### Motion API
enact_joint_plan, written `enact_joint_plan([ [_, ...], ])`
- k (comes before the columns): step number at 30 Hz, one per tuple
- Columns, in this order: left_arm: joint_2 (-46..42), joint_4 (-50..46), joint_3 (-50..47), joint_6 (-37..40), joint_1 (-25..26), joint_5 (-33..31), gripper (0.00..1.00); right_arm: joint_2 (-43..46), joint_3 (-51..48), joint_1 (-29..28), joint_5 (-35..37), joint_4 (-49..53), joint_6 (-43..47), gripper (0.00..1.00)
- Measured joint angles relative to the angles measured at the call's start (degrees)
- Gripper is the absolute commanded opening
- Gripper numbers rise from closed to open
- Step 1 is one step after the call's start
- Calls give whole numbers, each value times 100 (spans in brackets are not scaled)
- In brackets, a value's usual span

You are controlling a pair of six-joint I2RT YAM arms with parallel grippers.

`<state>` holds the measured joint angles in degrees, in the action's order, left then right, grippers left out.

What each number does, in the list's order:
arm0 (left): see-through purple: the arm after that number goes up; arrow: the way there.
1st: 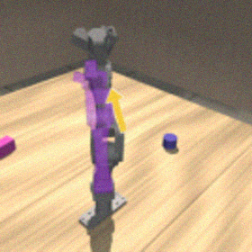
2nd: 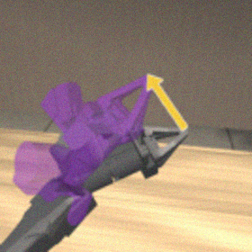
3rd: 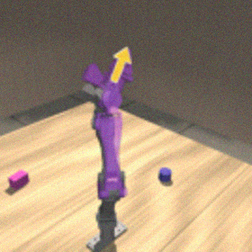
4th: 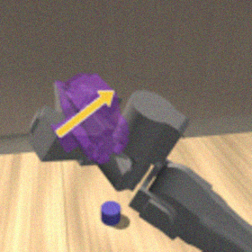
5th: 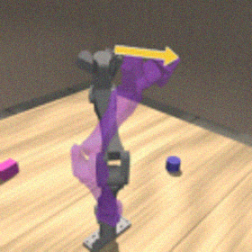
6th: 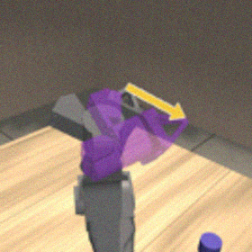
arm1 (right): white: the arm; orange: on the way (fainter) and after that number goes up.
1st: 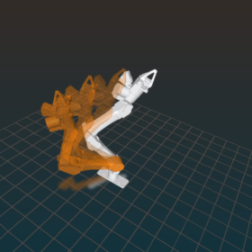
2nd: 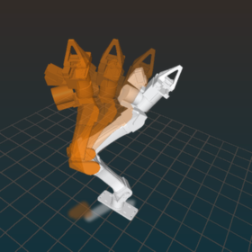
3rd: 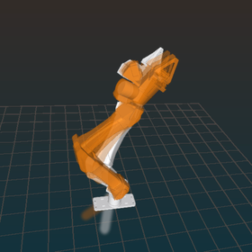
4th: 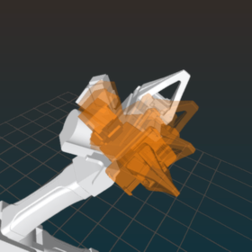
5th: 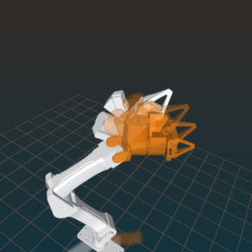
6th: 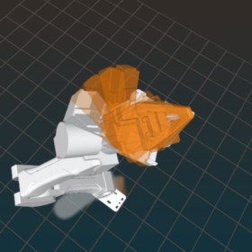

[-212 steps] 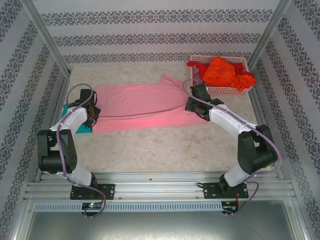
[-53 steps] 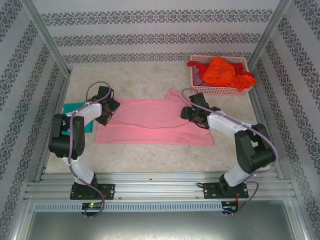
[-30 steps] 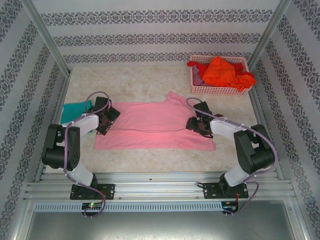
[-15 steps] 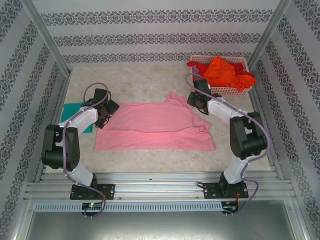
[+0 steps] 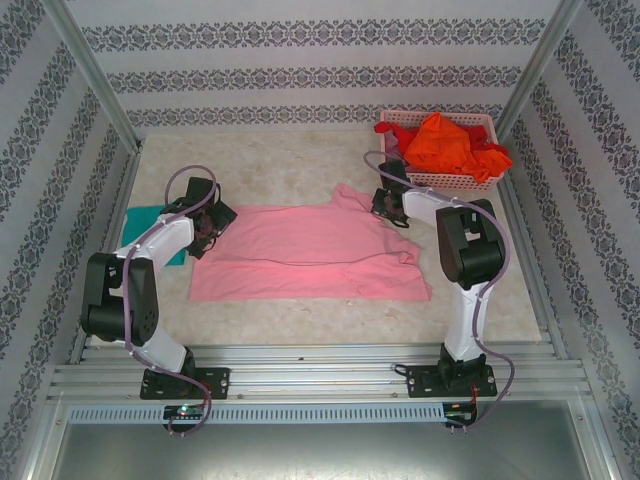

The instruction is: Fold and stack the t-shirts

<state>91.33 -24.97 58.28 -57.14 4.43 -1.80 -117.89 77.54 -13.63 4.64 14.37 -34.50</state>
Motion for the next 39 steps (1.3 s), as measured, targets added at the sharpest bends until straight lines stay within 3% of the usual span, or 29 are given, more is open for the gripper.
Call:
enact_joint_plan([
  [1,0,-2,-2,7,0,-2,100,-37,81,2,-17,7,-2,0],
  [8,0,-20,-2,22,0,-22,100,-131,461,37,-48,122,66,0],
  [16,0,-20,-2,24,-4,-39,100,-98,695,116,400,166,372,0],
  [36,26,-17,142,42,-4,-37,100,258,649,114,363,-651,1495,0],
  [39,76,-15,269,50,-4,-37,100,258,804,116,365,-651,1751,4],
])
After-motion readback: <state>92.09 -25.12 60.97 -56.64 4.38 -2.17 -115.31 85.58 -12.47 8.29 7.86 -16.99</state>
